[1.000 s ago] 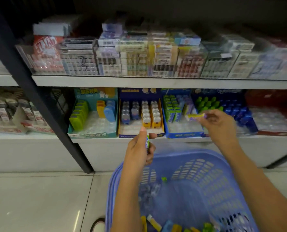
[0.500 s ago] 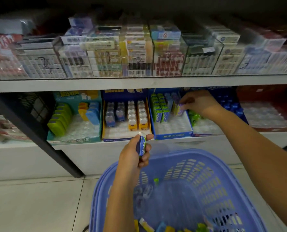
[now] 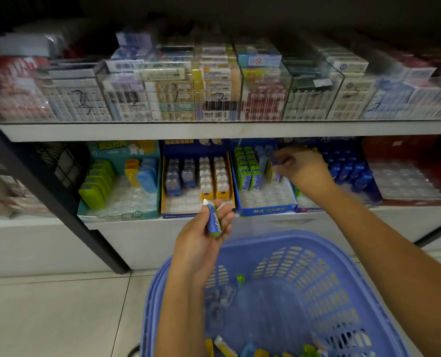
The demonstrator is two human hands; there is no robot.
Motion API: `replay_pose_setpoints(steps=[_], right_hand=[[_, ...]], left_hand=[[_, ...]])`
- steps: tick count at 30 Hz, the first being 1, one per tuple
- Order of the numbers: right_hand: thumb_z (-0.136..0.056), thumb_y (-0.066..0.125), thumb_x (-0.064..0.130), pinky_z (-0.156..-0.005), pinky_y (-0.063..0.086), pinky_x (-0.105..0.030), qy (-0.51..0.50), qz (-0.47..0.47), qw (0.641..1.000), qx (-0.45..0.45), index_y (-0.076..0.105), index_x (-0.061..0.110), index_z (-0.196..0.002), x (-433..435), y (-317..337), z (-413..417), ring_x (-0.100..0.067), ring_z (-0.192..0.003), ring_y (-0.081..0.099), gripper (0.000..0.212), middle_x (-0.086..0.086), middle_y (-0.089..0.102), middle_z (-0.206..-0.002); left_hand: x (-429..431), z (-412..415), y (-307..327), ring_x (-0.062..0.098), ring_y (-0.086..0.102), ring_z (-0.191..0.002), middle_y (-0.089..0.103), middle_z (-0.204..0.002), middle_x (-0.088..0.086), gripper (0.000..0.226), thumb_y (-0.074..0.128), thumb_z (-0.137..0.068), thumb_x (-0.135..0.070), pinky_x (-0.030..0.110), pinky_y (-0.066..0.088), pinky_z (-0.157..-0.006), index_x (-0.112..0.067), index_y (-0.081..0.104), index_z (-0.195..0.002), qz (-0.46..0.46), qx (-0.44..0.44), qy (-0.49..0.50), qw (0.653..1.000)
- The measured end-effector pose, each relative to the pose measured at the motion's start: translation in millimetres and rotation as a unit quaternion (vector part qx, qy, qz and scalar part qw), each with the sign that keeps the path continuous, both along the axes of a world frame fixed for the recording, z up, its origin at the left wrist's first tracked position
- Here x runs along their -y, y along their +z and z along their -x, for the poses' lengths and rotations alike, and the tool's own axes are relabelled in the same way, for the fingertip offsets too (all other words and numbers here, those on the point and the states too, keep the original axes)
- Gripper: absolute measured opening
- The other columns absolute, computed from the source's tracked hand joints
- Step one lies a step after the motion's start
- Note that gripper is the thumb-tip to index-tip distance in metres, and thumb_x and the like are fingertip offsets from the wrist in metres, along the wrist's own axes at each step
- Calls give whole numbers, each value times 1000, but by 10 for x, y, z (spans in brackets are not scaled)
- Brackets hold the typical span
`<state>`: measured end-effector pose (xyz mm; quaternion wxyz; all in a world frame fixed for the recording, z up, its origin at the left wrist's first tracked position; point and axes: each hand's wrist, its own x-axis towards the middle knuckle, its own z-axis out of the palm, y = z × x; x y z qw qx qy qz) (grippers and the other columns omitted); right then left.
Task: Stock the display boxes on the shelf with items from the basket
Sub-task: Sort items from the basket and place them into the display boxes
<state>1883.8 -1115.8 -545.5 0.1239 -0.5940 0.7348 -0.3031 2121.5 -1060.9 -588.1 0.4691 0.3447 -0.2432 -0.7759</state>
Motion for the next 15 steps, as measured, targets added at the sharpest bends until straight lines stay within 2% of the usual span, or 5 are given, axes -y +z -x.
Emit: replay_pose_setpoints(steps=[3, 7, 11, 13, 15], right_hand=[[-77, 73, 35, -65, 51, -21, 42, -27, 978, 201, 69, 25, -79, -456, -88, -408, -12, -67, 63, 12, 2, 69, -74], [-75, 67, 40, -63, 55, -24, 89, -209, 794, 565, 69, 7, -91, -945, -279, -864, -19, -69, 68, 36, -14, 71, -81], [-81, 62, 9, -59, 56, -18, -21, -115, 661, 741, 72, 5, -79, -1009, -366, -938, -12, -67, 70, 11, -8, 72, -78], [-83, 61, 1, -59, 55, -16, -68, -40, 672, 736, 68, 2, -85, -941, -358, -841, -9, -64, 68, 7, -6, 71, -76], [-81, 67, 3, -63, 54, -15, -83, 30, 779, 621, 67, 5, -92, -872, -300, -686, -9, -66, 67, 11, -2, 70, -77]], left_hand=[[-44, 21, 14, 14, 65, -109, 72, -110, 4, 29, 37, -102, -25, 33, 44, -97, -10, 61, -97, 74, 93, 5, 993], [-136, 108, 17, 6, 59, -116, 70, -114, -9, 30, 41, -100, -24, 26, 44, -98, -2, 57, -115, 177, 190, -34, 965], [-162, 164, 35, -10, 57, -106, 62, -121, -11, 25, 41, -100, -14, 7, 43, -83, -8, 55, -120, 263, 228, -67, 935], [-151, 185, 17, -6, 56, -107, 62, -119, -9, 27, 44, -100, -16, 8, 40, -85, -15, 54, -125, 301, 286, -70, 907], [-109, 219, -52, 3, 49, -121, 55, -133, -8, 36, 45, -100, -25, 16, 37, -96, -21, 47, -135, 337, 409, -74, 844]])
